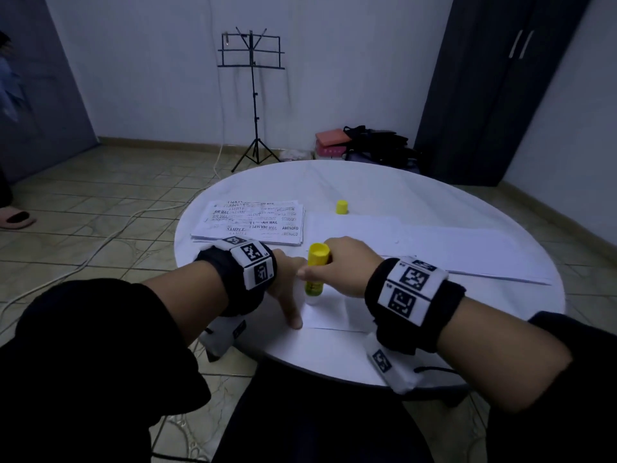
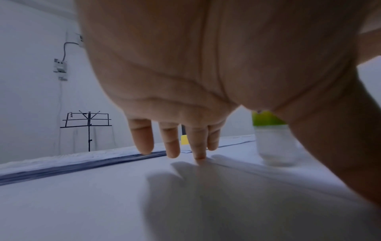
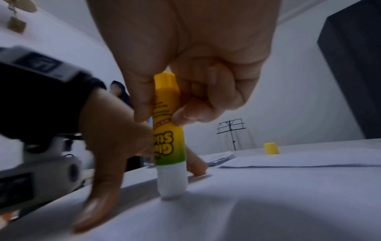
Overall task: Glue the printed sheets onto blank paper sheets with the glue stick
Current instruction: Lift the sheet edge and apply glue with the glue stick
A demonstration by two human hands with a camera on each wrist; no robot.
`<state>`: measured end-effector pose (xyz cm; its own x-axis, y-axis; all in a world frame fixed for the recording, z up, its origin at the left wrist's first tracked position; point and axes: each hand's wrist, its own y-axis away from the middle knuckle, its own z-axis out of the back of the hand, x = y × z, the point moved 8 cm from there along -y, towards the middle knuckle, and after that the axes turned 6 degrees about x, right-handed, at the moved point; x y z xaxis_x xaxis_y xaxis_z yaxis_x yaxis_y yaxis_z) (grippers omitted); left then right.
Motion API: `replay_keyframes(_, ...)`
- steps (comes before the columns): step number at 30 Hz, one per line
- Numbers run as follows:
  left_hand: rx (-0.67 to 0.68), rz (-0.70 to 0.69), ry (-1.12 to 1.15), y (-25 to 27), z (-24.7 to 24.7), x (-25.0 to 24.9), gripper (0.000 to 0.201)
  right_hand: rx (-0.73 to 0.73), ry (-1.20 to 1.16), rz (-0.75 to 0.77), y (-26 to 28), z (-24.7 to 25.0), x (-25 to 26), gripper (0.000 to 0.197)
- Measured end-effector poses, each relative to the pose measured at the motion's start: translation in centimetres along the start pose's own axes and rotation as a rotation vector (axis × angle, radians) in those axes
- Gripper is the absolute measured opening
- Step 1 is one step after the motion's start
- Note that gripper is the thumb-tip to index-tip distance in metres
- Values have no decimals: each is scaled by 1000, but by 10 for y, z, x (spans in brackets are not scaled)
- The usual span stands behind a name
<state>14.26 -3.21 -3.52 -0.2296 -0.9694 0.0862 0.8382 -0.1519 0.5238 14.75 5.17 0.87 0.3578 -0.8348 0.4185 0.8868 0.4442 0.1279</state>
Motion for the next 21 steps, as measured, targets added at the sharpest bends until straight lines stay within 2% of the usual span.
replay_keyframes(5,35,-82,-14,-3,-1,-9,79,24,5,45,14,-7,-1,34)
replay_keyframes(9,48,-58,-58,-6,0,-10,97,25,28,32,34,5,-20,30)
replay_keyframes(13,69,-12,-152,-11,1,-10,108,11,1,-43,57,21,-58,31)
replay_keyframes(21,33,-8,-274,-9,9,-20,100,20,-41,-209,78,49,-127,32)
